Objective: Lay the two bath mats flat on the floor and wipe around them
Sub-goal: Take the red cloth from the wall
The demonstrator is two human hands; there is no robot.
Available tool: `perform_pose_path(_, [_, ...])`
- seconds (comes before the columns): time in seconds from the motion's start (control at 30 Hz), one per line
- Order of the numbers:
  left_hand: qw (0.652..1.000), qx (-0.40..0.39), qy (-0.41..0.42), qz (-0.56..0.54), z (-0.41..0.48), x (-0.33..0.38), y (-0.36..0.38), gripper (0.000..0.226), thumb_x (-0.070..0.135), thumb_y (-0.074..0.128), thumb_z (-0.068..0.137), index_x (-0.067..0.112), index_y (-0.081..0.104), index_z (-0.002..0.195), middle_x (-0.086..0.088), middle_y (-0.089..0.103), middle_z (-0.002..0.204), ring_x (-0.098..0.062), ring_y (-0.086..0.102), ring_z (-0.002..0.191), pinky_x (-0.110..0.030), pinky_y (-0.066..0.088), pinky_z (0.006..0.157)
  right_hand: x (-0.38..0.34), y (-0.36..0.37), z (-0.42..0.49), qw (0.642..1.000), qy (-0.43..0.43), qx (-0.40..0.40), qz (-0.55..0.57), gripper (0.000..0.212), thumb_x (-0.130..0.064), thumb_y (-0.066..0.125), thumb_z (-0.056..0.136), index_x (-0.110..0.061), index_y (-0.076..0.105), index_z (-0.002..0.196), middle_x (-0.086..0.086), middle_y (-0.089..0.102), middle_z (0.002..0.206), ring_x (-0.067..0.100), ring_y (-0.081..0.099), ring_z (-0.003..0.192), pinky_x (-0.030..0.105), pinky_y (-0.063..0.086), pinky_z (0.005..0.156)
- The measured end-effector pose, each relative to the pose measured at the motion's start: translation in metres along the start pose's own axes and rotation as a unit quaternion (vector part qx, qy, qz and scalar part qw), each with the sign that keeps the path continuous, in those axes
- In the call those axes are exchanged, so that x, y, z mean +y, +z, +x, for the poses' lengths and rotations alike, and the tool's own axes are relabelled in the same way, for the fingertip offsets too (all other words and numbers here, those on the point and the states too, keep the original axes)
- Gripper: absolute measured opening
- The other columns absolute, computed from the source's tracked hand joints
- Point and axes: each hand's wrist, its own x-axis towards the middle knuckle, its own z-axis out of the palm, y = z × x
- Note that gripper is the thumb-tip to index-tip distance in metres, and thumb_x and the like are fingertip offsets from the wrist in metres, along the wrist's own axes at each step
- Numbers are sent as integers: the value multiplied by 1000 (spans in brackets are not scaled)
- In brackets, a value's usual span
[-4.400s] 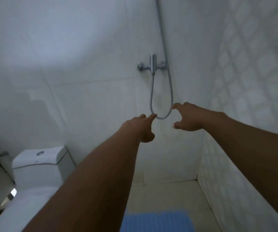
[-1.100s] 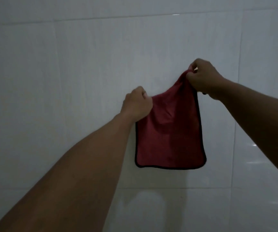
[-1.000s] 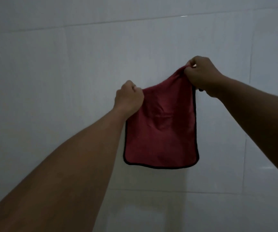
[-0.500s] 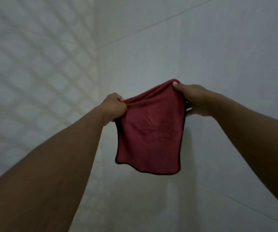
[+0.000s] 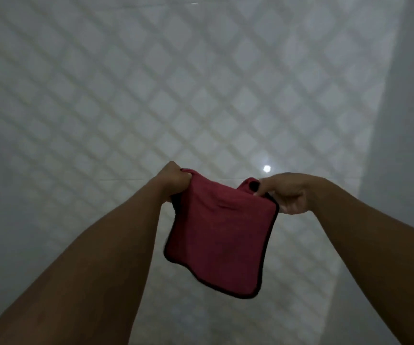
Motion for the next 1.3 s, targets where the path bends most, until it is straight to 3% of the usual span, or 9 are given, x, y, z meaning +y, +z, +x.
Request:
perform_pose_path(0.3, [985,90,-143,-12,11,-89,-105,33,26,54,104,-5,64,110,-21,67,95,-35,68,79,-39,59,58,-52,105,117,994,-91,-54,13,27,-21,39,107,-23,57,128,10,62,122,37,62,111,60,53,89])
perform_pose_path(0.4, [976,119,-179,-43,6,-105,-128,27,27,55,104,2,64,107,-20,67,103,-37,68,92,-44,60,71,-71,133,149,990,-70,-120,38,22,-21,42,106,-13,61,115,8,68,113,28,66,105,51,54,93])
perform_pose_path(0.5, [962,163,-211,-56,-5,-119,-141,22,25,57,103,4,64,106,-17,67,104,-37,67,97,-47,60,80,-82,160,173,980,-43,-196,-6,10,-4,50,95,-5,60,96,9,66,90,19,63,73,31,59,65])
perform_pose_path(0.57, [951,192,-235,-63,-16,-126,-146,22,24,58,102,3,64,108,-18,67,103,-37,67,96,-49,61,83,-85,173,189,967,-33,-251,-26,16,4,50,89,-11,50,92,15,61,100,19,61,75,26,58,61])
perform_pose_path(0.63, [938,226,-255,-69,-27,-130,-149,22,23,59,102,2,64,106,-17,66,100,-36,67,93,-49,61,82,-89,184,203,954,-42,-296,-20,38,11,49,88,12,39,124,18,55,116,21,61,88,28,56,71])
perform_pose_path(0.7, [924,263,-267,-73,-37,-130,-148,18,22,60,101,4,64,102,-15,66,98,-33,67,90,-46,61,77,-94,195,213,943,-54,-327,-30,49,14,49,90,-8,47,133,19,53,124,20,64,88,28,58,70])
perform_pose_path(0.83, [897,327,-289,-77,-61,-134,-140,14,21,61,100,14,60,89,-11,64,93,-26,63,84,-37,55,64,-96,227,227,920,-78,-373,-89,46,13,45,94,-9,53,133,17,59,115,17,61,79,21,57,54])
perform_pose_path(1.1, [835,422,-341,-90,-160,-148,-143,12,20,64,98,19,52,96,-12,60,98,-27,61,85,-39,56,62,-62,305,200,894,-137,-399,-152,33,5,41,100,-9,62,121,9,59,90,15,50,63,29,46,56])
perform_pose_path(1.3, [772,518,-366,-38,-246,-152,-154,9,21,61,100,17,58,108,-9,60,98,-23,60,81,-33,55,55,-48,353,133,858,-171,-456,-163,25,-14,39,106,-10,63,111,12,58,99,30,61,83,50,56,78])
